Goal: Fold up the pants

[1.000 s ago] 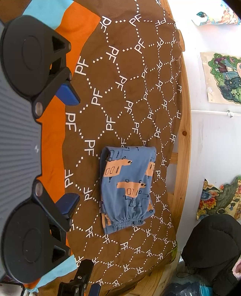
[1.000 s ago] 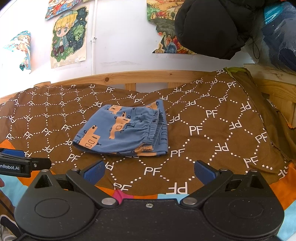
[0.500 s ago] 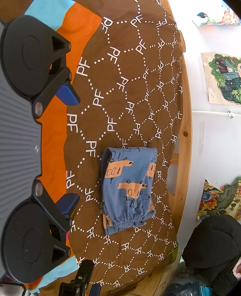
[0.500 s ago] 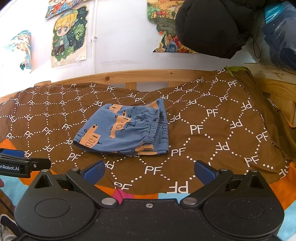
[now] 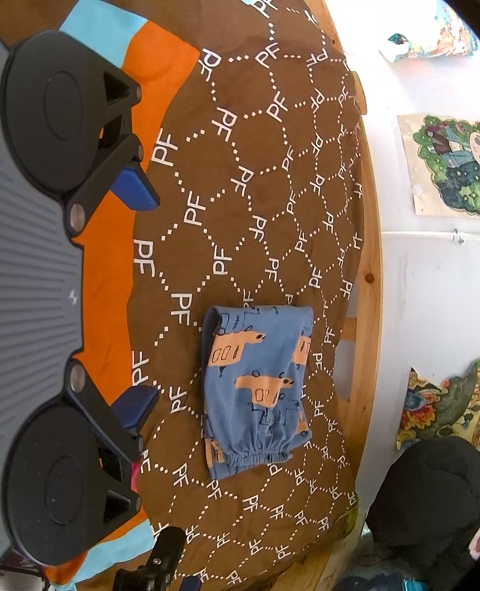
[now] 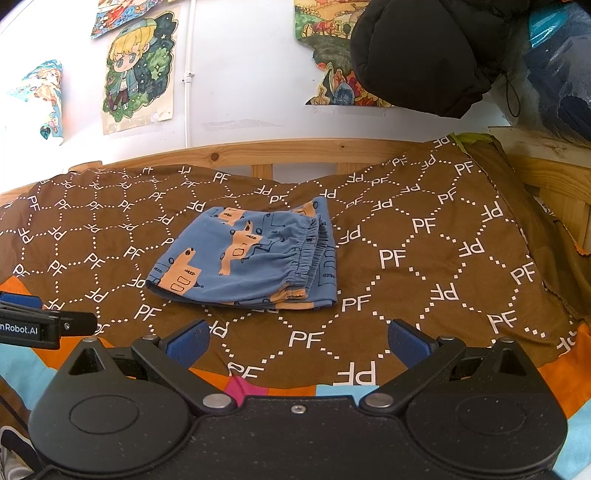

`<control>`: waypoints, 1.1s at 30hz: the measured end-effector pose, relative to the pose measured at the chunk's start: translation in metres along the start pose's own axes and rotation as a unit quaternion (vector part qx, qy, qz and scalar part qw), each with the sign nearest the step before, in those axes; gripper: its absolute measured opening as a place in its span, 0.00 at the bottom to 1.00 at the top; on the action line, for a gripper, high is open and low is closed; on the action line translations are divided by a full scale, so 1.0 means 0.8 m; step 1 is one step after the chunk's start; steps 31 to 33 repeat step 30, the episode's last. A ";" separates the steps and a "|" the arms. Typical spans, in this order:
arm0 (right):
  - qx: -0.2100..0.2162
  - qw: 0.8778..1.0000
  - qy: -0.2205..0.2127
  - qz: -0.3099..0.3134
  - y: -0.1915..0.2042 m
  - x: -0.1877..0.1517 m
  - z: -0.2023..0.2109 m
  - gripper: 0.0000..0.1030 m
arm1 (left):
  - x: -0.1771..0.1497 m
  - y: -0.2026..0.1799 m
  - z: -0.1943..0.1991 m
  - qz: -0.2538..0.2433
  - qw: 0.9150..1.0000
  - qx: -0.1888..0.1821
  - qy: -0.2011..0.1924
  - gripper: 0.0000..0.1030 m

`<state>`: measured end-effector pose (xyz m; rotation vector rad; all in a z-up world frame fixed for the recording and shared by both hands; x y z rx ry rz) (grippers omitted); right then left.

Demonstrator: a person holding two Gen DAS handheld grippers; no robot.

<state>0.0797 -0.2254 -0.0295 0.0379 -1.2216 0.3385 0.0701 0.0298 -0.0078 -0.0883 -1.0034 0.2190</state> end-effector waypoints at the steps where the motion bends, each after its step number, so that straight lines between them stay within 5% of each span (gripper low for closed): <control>1: 0.000 1.000 0.000 0.000 0.000 0.000 0.000 0.99 | -0.001 -0.001 0.001 -0.002 1.000 -0.002 -0.001 1.00; 33: 0.004 1.000 0.002 0.003 0.000 -0.001 0.000 0.99 | -0.001 -0.003 0.003 -0.008 1.000 -0.005 0.003 1.00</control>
Point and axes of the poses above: each gripper's, at about its wrist camera, not at the fingertips, and z roughly against the way its jaws point, y to its left, x to its top, the point moved 2 cm from there along -z, roughly the way its jaws point, and after that the axes turned 11 degrees about z, right-handed, at the moved point
